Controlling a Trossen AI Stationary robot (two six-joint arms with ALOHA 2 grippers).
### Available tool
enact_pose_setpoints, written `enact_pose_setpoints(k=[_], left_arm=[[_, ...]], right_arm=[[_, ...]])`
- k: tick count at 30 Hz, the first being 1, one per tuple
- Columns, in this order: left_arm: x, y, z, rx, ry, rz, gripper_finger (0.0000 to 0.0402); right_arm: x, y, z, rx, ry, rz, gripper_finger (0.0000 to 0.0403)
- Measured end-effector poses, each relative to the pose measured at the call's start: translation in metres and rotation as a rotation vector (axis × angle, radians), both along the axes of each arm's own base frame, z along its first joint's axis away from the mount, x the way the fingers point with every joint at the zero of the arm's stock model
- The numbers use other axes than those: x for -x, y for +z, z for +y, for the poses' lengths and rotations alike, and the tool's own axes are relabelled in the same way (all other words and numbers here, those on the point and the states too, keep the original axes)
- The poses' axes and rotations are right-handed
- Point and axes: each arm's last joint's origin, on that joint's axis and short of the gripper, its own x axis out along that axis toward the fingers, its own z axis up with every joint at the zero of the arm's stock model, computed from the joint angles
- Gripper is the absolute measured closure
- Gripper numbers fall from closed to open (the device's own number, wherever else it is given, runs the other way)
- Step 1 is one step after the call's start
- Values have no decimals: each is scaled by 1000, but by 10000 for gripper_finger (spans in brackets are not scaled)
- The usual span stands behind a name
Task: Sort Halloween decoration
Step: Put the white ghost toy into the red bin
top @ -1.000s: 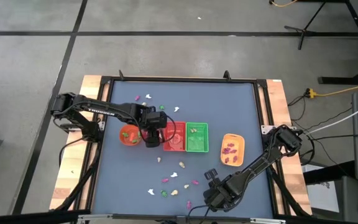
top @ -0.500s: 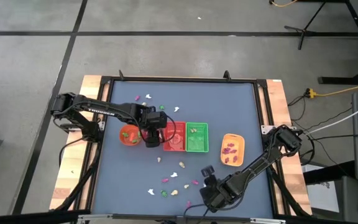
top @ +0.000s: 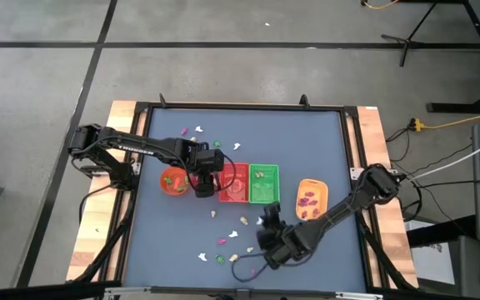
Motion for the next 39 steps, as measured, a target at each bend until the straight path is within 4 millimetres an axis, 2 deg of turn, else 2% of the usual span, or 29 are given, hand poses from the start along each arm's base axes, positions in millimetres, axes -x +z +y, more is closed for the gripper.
enact_pose_setpoints(k=[10,18,24,32,39], left_arm=[[0,0,0,0,0,0,245],[0,0,0,0,0,0,245],[0,0,0,0,1,0,245],[0,0,0,0,1,0,245],[0,0,0,0,1,-1,245]], right_arm=[[-34,4,-43,117,31,-4,300],[-56,9,-63,156,81,-52,300],[-60,10,-72,153,62,-60,300],[-64,8,-81,63,79,-35,295],[-66,7,-86,15,87,-22,262]])
